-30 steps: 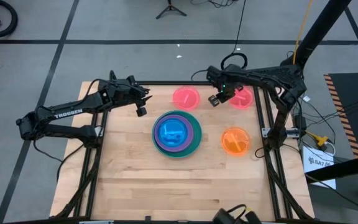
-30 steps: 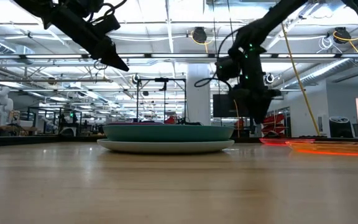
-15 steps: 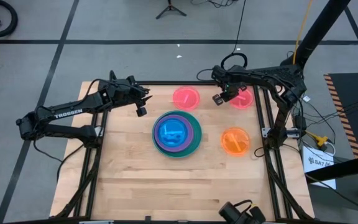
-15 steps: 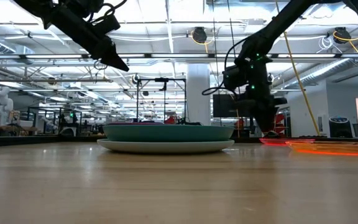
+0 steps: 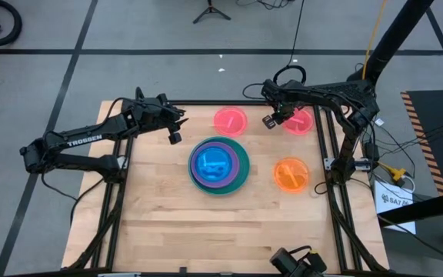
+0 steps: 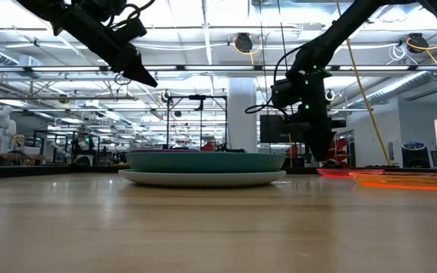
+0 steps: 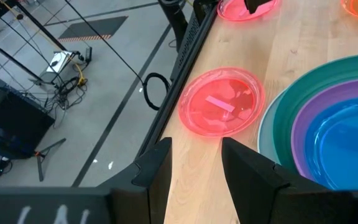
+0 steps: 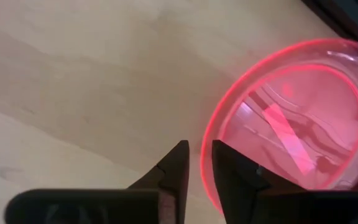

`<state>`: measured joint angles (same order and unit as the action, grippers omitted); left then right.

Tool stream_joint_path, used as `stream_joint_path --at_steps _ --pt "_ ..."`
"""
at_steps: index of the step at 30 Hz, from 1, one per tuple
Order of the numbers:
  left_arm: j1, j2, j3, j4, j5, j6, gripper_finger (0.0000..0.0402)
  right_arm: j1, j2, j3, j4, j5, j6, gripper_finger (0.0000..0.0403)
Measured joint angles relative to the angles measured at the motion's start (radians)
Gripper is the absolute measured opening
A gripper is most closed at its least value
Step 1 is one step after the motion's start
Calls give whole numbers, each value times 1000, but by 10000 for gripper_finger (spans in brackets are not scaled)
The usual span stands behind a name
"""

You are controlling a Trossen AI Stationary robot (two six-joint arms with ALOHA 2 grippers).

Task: Stack plastic plates
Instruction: Stack the right pink plate on the blue plate

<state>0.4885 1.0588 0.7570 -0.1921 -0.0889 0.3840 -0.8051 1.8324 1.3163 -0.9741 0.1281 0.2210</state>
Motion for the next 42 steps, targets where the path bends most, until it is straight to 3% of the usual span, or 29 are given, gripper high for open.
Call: stream_joint_path --at_steps 16,34,42 --pt "0 0 0 0 0 0 147 -14 3 0 10 5 67 147" --pt "0 0 0 -2 0 0 147 -28 110 0 32 59 81 142" --pt "0 0 0 -3 0 0 147 -32 124 2 41 55 78 93"
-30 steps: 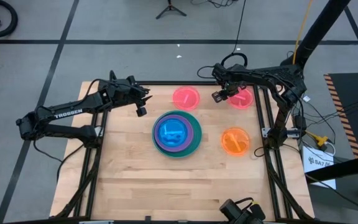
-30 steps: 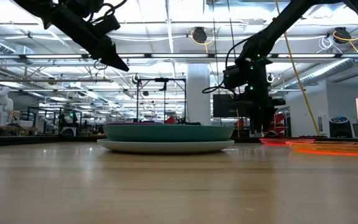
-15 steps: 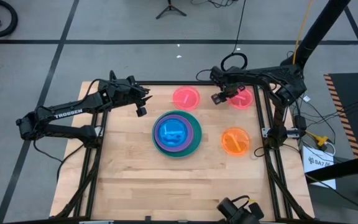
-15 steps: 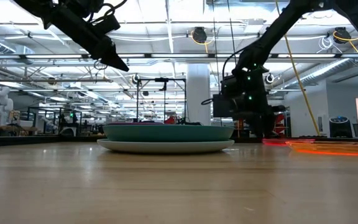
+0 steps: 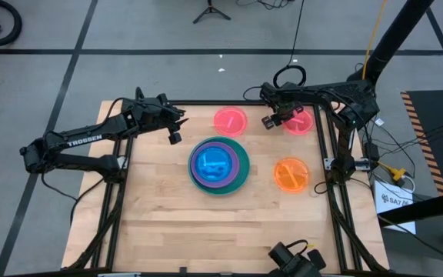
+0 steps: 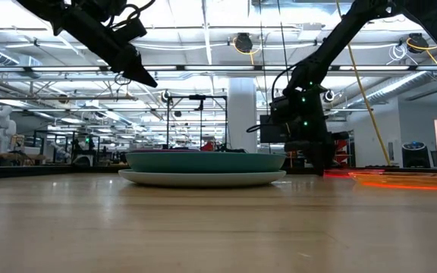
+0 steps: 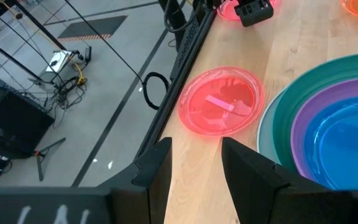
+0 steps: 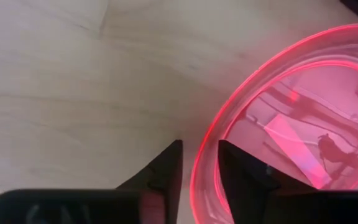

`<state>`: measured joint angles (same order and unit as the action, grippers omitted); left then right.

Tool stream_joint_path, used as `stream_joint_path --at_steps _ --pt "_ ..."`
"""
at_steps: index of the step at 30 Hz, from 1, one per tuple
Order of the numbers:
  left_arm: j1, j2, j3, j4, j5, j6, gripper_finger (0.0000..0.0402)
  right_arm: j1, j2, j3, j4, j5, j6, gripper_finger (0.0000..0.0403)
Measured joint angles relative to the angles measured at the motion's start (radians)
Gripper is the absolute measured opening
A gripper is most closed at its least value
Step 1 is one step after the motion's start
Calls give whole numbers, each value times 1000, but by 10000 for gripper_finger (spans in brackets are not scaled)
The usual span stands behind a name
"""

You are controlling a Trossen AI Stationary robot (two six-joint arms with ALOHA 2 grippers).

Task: Stack plastic plates
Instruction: Stack the right pink plate on the blue plate

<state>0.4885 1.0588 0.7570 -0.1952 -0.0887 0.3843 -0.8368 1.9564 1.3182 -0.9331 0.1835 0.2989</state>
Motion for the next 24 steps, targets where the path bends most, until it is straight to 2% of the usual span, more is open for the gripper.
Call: stream_joint_path --at_steps 10,24 --pt "0 0 0 0 0 1 147 1 0 -1 -19 -4 0 30" --pt "0 0 0 1 0 1 147 61 -15 -2 -56 -1 -24 22"
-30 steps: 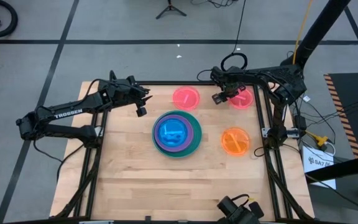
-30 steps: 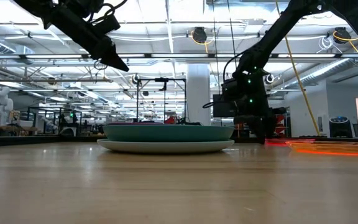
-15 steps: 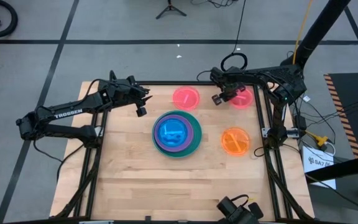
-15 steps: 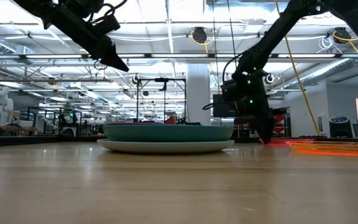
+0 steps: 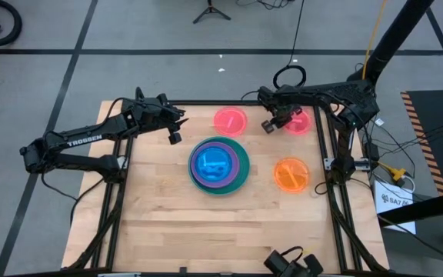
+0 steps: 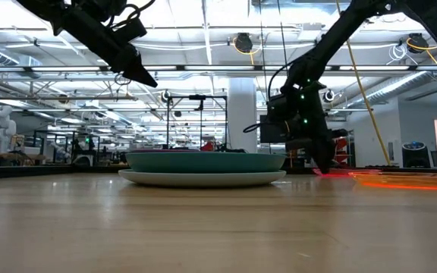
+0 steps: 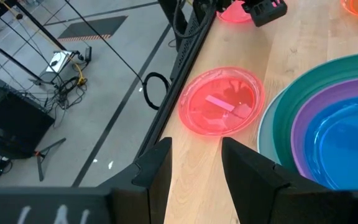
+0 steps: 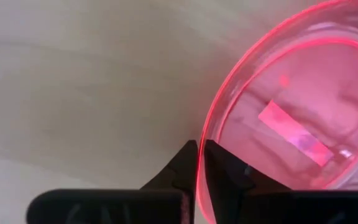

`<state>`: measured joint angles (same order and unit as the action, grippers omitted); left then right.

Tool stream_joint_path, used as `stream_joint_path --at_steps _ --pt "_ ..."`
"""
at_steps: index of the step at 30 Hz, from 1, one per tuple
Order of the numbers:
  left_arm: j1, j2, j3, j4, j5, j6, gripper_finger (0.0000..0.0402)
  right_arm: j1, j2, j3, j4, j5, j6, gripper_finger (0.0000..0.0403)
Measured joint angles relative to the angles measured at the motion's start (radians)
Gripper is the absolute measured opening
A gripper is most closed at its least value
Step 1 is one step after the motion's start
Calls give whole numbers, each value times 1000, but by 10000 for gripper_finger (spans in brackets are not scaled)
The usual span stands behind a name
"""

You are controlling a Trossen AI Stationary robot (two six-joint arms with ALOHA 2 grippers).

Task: Stack plastic plates
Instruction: Stack the right pink plate on the blue plate

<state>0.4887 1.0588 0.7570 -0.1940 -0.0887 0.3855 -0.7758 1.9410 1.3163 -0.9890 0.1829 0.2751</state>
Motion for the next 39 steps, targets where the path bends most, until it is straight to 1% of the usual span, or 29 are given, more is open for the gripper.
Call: stream_joint_path --at_steps 4,9,19,23,25,30,34,39 --pt "0 0 0 0 0 0 147 48 -32 0 -5 10 -29 16" --pt "0 0 0 4 0 0 147 129 -89 0 -17 83 -61 3" --pt "0 0 0 4 0 -1 147 323 -213 0 10 82 -56 2" --pt "0 0 0 4 0 -1 147 421 -258 0 85 88 -59 1" --pt "0 0 0 6 0 -2 147 469 -273 1 131 113 -72 1" --pt "0 0 0 12 0 -3 147 604 -281 1 254 127 -196 1" --pt "0 0 0 12 0 -4 147 704 -259 1 372 124 -287 1" --pt "0 0 0 19 0 -5 147 786 -237 13 462 123 -377 0"
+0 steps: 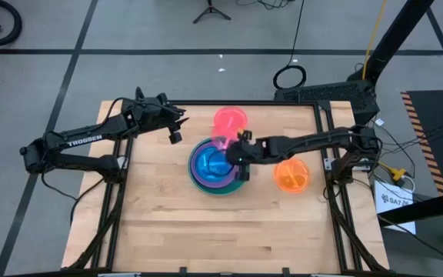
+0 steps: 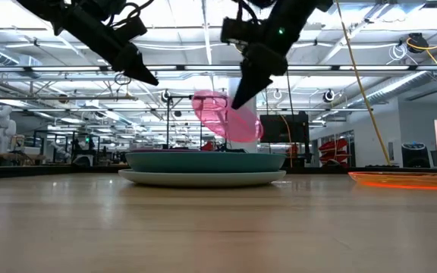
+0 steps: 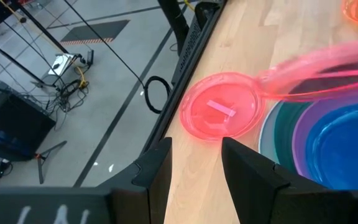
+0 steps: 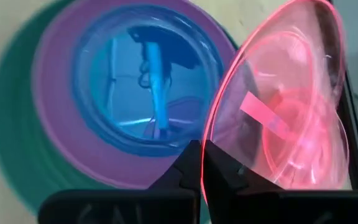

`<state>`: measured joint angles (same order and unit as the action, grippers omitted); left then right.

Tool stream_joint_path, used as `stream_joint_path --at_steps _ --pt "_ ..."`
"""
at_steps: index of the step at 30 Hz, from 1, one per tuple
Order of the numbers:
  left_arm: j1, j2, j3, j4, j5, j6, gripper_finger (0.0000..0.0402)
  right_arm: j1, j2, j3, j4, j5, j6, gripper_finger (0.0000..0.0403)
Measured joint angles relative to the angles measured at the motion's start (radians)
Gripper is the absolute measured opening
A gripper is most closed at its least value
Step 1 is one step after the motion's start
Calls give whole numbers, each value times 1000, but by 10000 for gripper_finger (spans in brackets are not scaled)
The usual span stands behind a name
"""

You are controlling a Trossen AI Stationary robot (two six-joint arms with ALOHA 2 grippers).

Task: Stack plastic plates
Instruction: Stack the right pink plate on the blue plate

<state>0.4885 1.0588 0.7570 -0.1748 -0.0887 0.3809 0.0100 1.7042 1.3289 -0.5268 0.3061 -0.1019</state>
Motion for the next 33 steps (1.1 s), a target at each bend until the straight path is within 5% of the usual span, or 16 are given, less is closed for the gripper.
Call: stream_joint_path --at_steps 17,33 --pt "0 0 0 -4 0 -1 147 73 290 371 -227 -97 -237 0" --pt "0 0 0 -8 0 3 147 96 311 392 -278 -74 -258 1"
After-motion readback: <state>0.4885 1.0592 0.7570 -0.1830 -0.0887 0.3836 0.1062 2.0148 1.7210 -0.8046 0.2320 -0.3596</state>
